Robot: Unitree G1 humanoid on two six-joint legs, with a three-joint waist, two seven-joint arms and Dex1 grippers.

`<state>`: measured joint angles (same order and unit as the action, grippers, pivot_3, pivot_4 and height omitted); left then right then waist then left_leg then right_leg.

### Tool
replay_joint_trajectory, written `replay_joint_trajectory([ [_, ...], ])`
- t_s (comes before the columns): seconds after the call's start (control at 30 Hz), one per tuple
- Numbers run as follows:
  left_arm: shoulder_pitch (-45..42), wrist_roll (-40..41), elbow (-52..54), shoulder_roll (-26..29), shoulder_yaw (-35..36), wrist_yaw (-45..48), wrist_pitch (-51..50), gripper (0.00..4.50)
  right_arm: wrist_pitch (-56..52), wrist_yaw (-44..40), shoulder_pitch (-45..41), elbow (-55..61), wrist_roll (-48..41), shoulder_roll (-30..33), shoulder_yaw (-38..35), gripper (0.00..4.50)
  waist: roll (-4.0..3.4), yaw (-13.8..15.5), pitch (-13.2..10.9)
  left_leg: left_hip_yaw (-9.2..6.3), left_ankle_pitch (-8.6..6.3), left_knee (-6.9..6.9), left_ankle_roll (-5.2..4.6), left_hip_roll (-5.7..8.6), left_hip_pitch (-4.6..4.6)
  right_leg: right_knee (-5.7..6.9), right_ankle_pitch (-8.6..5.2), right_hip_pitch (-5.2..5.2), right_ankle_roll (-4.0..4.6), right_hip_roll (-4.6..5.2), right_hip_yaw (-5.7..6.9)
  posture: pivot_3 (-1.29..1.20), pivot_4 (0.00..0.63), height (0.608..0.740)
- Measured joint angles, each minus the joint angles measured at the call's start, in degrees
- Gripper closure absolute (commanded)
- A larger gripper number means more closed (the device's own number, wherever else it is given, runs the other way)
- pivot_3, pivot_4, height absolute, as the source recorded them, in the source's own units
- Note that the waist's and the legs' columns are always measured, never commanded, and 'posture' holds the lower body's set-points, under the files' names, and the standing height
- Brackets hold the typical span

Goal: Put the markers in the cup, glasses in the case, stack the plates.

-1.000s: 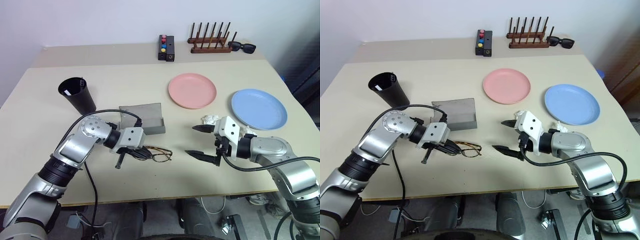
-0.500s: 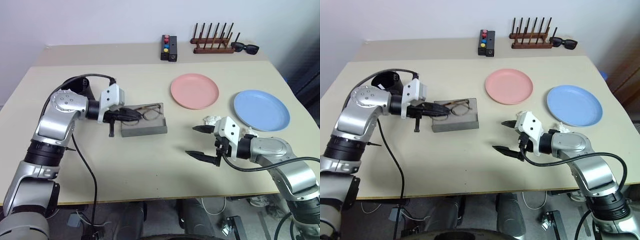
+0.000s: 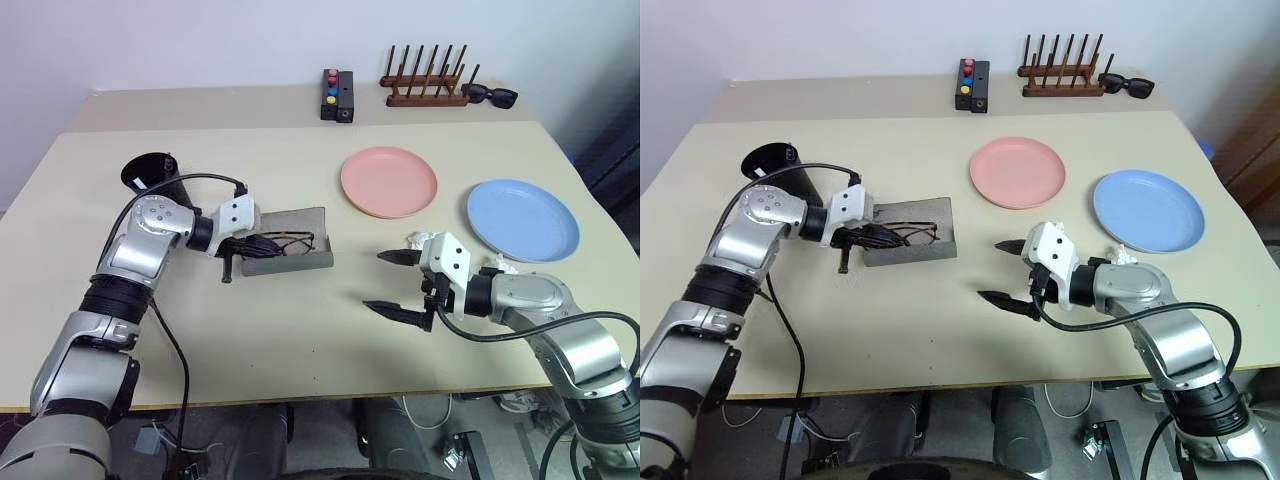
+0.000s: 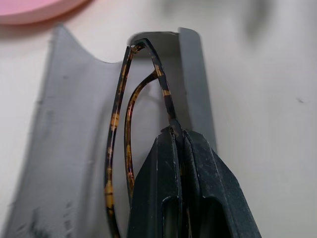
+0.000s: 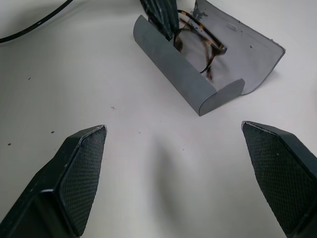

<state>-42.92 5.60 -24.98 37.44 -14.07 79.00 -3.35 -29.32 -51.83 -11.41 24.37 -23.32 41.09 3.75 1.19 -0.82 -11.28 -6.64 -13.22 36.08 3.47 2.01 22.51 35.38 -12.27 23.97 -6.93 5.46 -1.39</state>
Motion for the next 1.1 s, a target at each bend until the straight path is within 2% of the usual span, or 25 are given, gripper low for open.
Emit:
replay_joint_trajectory([
  [0.17, 0.0, 0.2, 0.4, 0.0, -0.2, 3.0, -0.3, 4.48, 0.0, 0.2, 0.0, 0.0, 0.0, -0.1, 0.0, 0.00, 0.00, 0.0, 0.0, 0.00, 0.00, 0.00, 0.00, 0.00, 0.00, 0.00, 0.00, 0.00, 0.00, 0.00, 0.00, 0.00, 0.150, 0.739],
  [0.3, 0.0, 0.0, 0.4, 0.0, -0.2, 3.0, -0.3, 3.10, 0.0, 0.4, 0.0, 0.0, 0.0, -0.3, 0.1, 0.00, 0.00, 0.0, 0.0, 0.00, -0.01, 0.00, -0.01, 0.00, 0.00, 0.00, 0.00, 0.00, -0.01, 0.00, 0.00, 0.00, 0.150, 0.739],
  [0.4, 0.0, -0.1, 0.3, -0.3, -0.1, 1.6, -0.2, 1.62, 0.0, 0.4, 0.0, 0.0, 0.0, -0.5, 0.3, 0.00, 0.00, 0.0, 0.0, 0.00, -0.01, 0.00, -0.01, 0.00, 0.00, 0.00, 0.00, 0.00, -0.01, 0.00, 0.00, 0.00, 0.150, 0.739],
  [0.73, -5.6, 5.7, -1.5, -2.7, 8.5, -3.9, -5.4, 1.62, 0.2, 0.2, -0.5, 0.0, 0.1, -1.0, 0.5, 0.00, 0.01, 0.0, 0.0, -0.01, -0.01, 0.01, -0.01, 0.00, 0.00, 0.00, 0.01, 0.00, -0.05, 0.00, 0.01, 0.00, 0.150, 0.739],
  [1.07, -5.1, 4.8, -4.6, -2.8, 8.9, -8.6, -3.7, 1.62, 1.0, 0.0, -0.9, 0.0, 0.7, -1.3, 1.4, 0.00, 0.01, 0.0, 0.0, -0.01, -0.01, 0.02, -0.02, 0.00, -0.01, 0.02, 0.01, 0.00, -0.05, 0.00, 0.01, 0.00, 0.150, 0.739],
  [1.1, -5.4, 4.2, -6.1, -2.9, 8.9, -9.9, -2.8, 1.85, 1.0, 0.1, -1.0, 0.0, 0.7, -1.4, 1.5, 0.00, 0.01, 0.0, 0.0, -0.01, -0.01, 0.02, -0.02, 0.00, -0.01, 0.02, 0.01, 0.00, -0.05, 0.00, 0.01, 0.00, 0.150, 0.739],
])
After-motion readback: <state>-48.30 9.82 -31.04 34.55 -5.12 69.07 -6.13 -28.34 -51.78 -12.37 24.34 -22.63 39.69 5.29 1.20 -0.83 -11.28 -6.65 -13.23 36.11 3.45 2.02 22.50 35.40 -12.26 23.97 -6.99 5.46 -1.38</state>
